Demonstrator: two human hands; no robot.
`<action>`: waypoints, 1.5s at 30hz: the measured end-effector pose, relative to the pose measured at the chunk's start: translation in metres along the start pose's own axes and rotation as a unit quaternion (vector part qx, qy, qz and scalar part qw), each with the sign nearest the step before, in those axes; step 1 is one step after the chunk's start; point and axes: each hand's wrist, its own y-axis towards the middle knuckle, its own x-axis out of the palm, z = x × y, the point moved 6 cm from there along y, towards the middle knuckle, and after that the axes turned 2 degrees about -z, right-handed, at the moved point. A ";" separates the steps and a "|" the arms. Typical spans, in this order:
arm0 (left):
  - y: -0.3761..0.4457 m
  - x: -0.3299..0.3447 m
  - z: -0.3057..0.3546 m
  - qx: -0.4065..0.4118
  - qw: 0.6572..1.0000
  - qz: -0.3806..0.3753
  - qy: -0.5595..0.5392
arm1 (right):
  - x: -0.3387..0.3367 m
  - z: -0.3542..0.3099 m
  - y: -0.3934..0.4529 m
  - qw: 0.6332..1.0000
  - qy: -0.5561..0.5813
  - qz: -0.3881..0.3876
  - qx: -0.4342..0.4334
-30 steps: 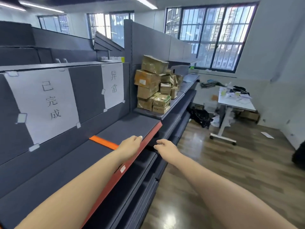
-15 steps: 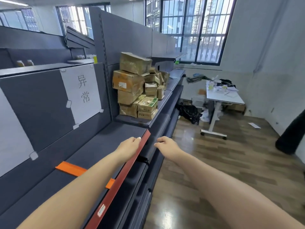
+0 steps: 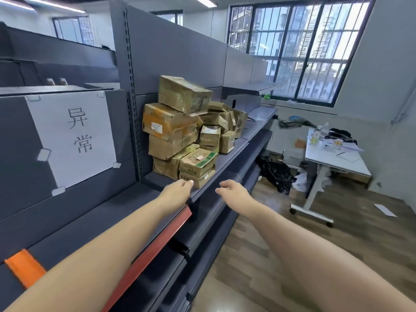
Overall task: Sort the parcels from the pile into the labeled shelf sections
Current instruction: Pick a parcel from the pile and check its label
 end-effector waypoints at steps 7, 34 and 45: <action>0.065 -0.011 0.030 0.003 0.998 0.058 -0.012 | -0.031 -0.009 0.080 1.000 0.004 -0.011 -0.027; 0.331 -0.182 0.146 0.020 0.955 0.293 -0.034 | -0.123 -0.206 0.387 0.972 -0.015 0.054 -0.227; 0.396 -0.187 0.132 -0.062 0.892 0.410 -0.180 | -0.129 -0.227 0.498 0.976 -0.019 -0.018 -0.218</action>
